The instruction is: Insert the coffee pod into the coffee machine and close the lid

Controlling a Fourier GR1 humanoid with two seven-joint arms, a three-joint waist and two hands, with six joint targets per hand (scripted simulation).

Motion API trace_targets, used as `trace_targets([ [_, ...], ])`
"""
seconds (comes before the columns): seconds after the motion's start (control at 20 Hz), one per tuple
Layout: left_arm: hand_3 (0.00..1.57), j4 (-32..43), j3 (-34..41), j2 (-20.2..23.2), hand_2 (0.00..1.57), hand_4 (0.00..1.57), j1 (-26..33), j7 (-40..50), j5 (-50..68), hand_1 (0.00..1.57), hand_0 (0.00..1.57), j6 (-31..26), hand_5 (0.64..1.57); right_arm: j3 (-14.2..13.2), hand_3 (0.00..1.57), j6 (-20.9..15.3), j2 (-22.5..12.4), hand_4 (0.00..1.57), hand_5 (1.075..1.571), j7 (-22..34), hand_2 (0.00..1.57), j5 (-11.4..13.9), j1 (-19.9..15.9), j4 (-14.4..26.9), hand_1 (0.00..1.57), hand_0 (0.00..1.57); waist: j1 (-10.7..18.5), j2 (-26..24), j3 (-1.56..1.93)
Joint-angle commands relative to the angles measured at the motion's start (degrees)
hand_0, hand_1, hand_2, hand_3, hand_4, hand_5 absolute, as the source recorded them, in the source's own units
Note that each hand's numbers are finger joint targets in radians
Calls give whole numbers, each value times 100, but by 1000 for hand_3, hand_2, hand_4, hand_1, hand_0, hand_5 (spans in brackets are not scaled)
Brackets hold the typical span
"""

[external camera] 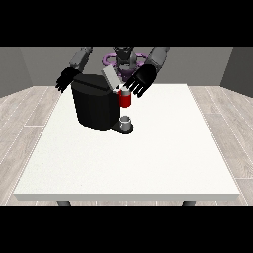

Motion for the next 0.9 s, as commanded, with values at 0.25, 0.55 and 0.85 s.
trace_targets([
  [0.25,904,127,2,142,1086,369,135,-189,-131,1018,1018,69,1571,59,0,21,-60,477,1571,419,0,-39,-101,-330,0,0,-66,-84,-4],
  [0.55,0,122,-302,143,0,0,170,-318,-431,0,0,-84,1571,192,0,-113,98,465,1571,162,0,126,20,-221,0,0,-58,4,-3],
  [0.85,0,30,-280,298,0,0,10,-454,-440,0,0,-370,1571,53,0,-257,199,375,1571,20,0,63,-102,37,0,0,155,-1,-3],
])
